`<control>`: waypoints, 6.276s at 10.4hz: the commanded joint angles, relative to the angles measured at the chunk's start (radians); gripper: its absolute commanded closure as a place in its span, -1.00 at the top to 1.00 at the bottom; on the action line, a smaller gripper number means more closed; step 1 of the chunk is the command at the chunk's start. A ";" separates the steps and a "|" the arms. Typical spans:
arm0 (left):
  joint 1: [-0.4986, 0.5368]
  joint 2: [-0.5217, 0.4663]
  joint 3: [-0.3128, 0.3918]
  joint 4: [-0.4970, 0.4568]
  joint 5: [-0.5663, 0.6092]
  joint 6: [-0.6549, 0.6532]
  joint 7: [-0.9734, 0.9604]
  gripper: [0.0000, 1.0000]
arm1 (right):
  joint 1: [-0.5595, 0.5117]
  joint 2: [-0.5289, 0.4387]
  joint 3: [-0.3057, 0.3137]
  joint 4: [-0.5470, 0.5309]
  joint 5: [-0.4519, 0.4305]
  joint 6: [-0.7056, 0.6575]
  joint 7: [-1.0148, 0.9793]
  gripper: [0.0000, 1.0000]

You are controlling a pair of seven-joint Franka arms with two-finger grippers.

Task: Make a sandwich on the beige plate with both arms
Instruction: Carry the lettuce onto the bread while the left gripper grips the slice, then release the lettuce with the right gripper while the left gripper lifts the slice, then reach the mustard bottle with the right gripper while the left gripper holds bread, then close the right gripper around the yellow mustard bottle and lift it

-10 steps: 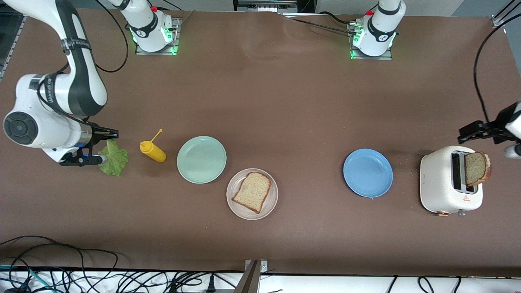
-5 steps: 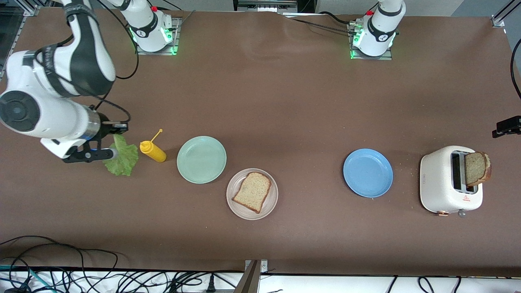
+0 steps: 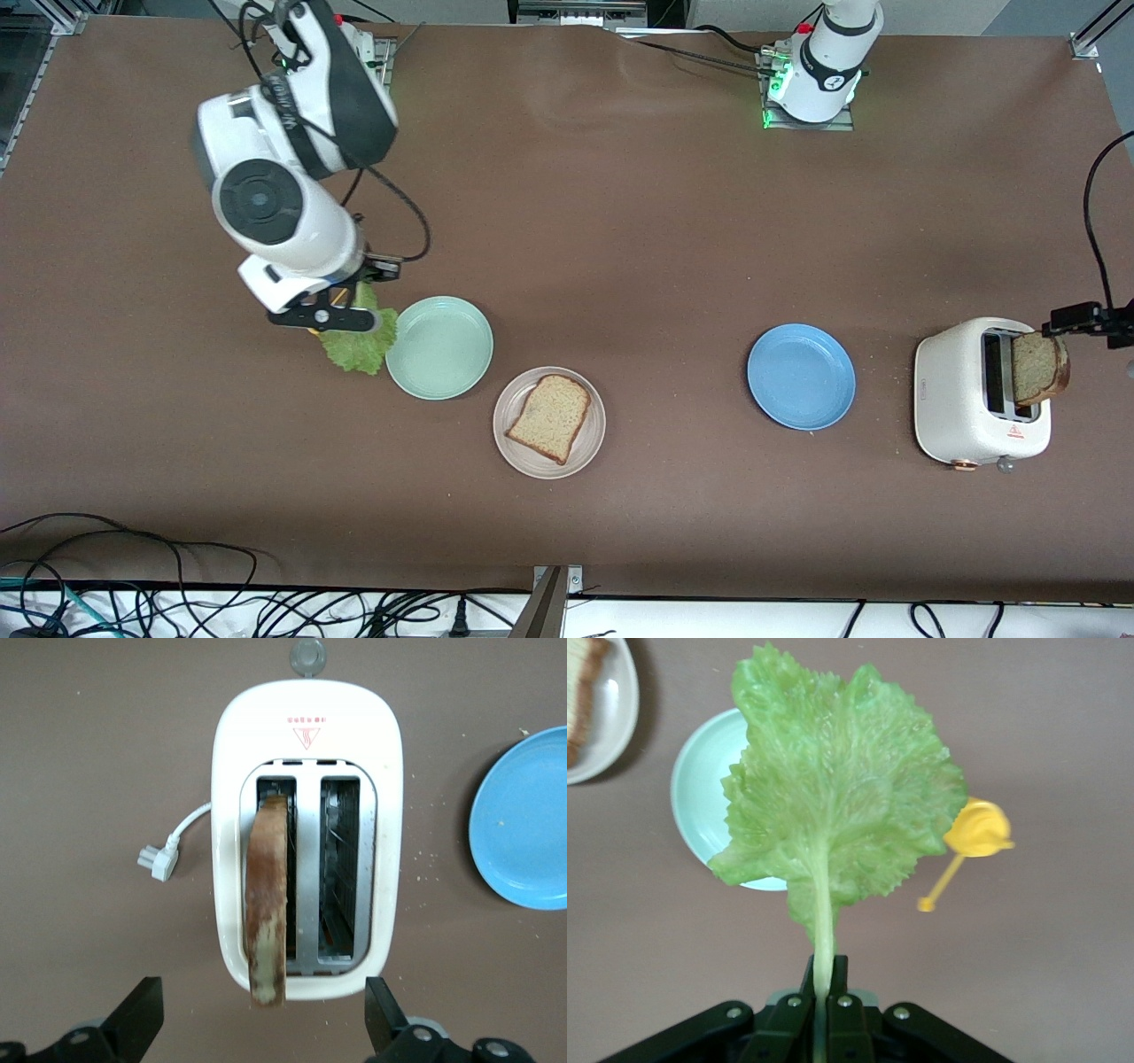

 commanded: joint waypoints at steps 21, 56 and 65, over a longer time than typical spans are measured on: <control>-0.019 -0.059 -0.174 0.212 -0.058 -0.193 -0.418 -1.00 | 0.187 0.234 -0.147 0.184 0.181 0.136 -0.127 1.00; -0.233 0.033 -0.400 0.177 -0.184 -0.141 -1.100 -1.00 | -0.158 0.385 -0.525 -0.204 1.278 -0.126 -2.565 -1.00; -0.238 0.034 -0.400 0.177 -0.184 -0.141 -1.106 -1.00 | 0.082 0.378 -0.529 0.182 0.829 0.029 -1.816 -1.00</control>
